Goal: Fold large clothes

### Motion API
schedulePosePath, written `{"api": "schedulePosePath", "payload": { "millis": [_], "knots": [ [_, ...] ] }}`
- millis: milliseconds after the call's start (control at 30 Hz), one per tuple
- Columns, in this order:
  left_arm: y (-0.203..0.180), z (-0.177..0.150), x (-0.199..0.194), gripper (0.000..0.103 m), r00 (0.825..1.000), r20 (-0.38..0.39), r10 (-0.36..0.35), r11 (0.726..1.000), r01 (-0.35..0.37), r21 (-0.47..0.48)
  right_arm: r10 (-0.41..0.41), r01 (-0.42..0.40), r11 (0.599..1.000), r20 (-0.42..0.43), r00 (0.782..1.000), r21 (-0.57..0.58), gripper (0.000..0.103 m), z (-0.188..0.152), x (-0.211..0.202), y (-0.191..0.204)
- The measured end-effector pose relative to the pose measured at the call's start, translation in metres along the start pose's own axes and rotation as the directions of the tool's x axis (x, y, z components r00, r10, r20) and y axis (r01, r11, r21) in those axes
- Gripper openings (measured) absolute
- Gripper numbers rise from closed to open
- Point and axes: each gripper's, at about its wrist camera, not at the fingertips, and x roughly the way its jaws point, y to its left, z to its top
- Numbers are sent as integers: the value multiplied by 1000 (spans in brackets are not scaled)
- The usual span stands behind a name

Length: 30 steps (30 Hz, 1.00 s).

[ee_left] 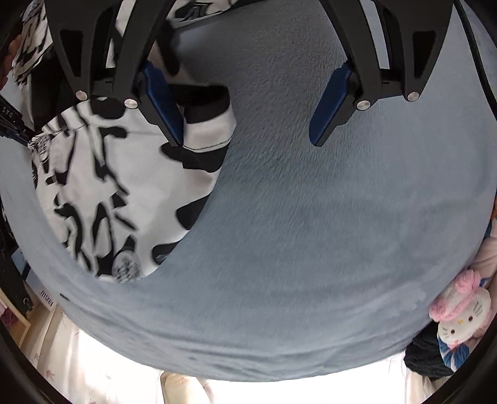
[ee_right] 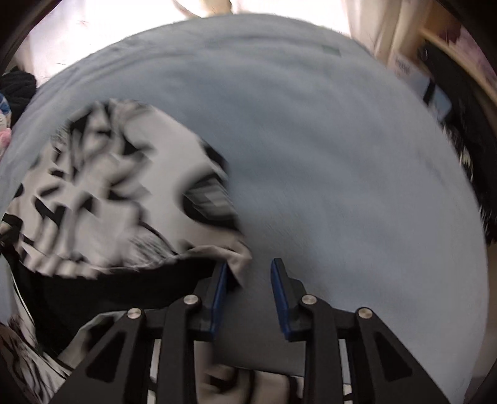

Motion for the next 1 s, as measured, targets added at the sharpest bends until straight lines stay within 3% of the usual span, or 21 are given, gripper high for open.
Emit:
{"api": "schedulePosePath", "payload": {
  "millis": [100,267,400,433,533,700,800,867,900,933,1000],
  "knots": [
    [8,-4,8,81,999,-26,-23,1000,23,-3,58,-58,998,12,998,19,28,-1,-8,-9],
    [18,9,-14,81,995,11,-99,995,99,32,167,-168,986,77,983,-2,30,17,-40,-12],
    [25,26,-36,81,984,71,-163,986,162,29,285,-289,957,121,951,12,61,35,-58,-11],
    [26,32,-38,81,981,83,-177,984,177,14,297,-301,954,132,946,8,63,42,-60,-7],
    [16,46,-35,81,980,81,-182,983,184,-9,318,-322,946,132,939,16,64,66,-58,1],
    [-10,55,-2,80,987,22,-159,985,157,75,226,-219,969,48,973,-116,64,85,-17,38],
    [-18,52,24,67,986,-27,-162,980,164,117,200,-199,970,-6,980,-138,63,85,13,42],
    [-17,49,33,65,984,-22,-174,977,176,120,226,-225,967,-3,974,-119,61,84,22,38],
    [-16,49,33,55,984,-11,-180,976,180,123,237,-235,965,6,972,-116,58,84,25,36],
    [-15,49,33,35,982,0,-189,974,187,127,243,-240,964,9,970,-116,56,84,26,35],
    [-13,46,32,8,973,-13,-230,965,230,130,249,-245,962,18,968,-118,38,83,26,34]
  ]
}}
